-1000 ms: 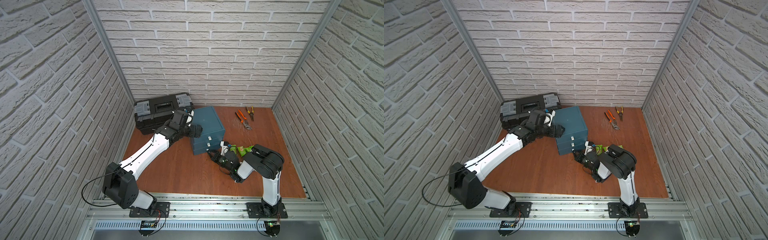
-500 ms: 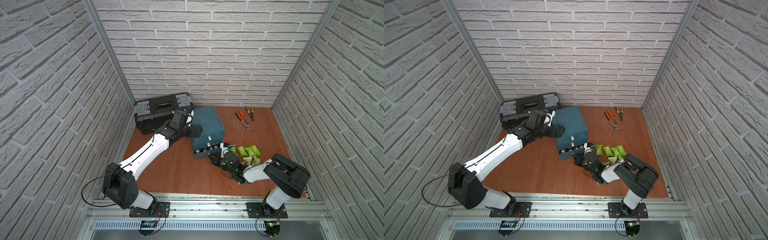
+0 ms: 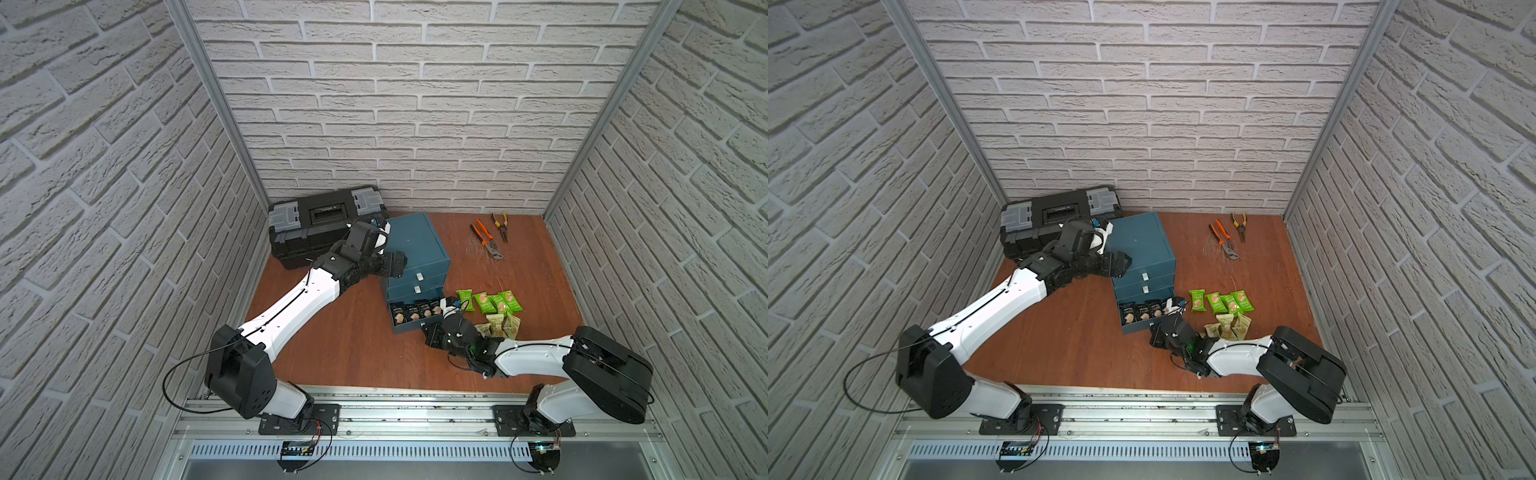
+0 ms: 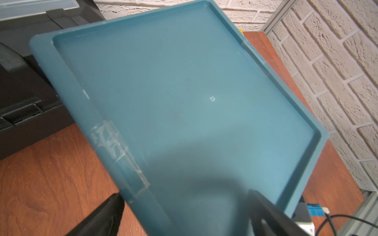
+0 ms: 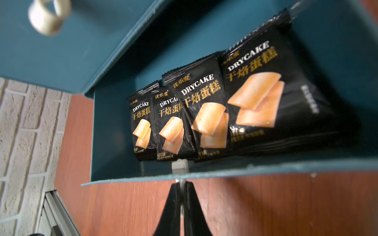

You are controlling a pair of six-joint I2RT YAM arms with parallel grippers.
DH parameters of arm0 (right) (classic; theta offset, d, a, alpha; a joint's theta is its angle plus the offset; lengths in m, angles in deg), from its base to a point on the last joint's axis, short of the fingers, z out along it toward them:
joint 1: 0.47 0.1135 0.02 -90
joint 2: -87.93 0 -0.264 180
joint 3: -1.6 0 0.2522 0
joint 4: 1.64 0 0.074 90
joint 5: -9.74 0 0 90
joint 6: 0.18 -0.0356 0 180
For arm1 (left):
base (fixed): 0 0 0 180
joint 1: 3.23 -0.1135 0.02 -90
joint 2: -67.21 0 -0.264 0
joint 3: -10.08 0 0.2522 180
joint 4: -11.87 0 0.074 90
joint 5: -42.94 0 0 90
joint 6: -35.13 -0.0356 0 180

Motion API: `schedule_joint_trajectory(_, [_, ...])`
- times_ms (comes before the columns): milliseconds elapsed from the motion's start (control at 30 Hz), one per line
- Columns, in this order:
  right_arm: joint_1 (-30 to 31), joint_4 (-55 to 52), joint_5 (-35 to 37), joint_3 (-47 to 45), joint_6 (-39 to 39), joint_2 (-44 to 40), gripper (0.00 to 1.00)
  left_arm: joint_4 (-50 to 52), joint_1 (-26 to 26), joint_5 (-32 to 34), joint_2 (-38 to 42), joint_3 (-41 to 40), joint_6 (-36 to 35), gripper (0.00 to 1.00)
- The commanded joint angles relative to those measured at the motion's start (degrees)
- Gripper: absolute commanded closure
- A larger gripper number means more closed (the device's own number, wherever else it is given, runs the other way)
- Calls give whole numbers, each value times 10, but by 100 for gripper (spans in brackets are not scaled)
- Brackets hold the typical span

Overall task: Take the cookies out of the drawer
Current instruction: Open the drawer in the storage box.

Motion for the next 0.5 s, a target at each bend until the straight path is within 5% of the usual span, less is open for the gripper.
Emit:
schedule_joint_trajectory(0, [17, -70, 14, -14, 11, -29, 96, 55, 6, 14, -3, 1, -5, 1])
schedule_joint_trajectory(200, [28, -125, 27, -23, 16, -76, 92, 60, 8, 19, -6, 7, -5, 1])
schedule_joint_trajectory(367, [33, -169, 34, -17, 25, -94, 53, 60, 10, 22, -6, 9, -5, 1])
schedule_joint_trajectory(467, [40, -242, 63, 0, 32, -121, 45, 63, 11, 24, -5, 10, -5, 2])
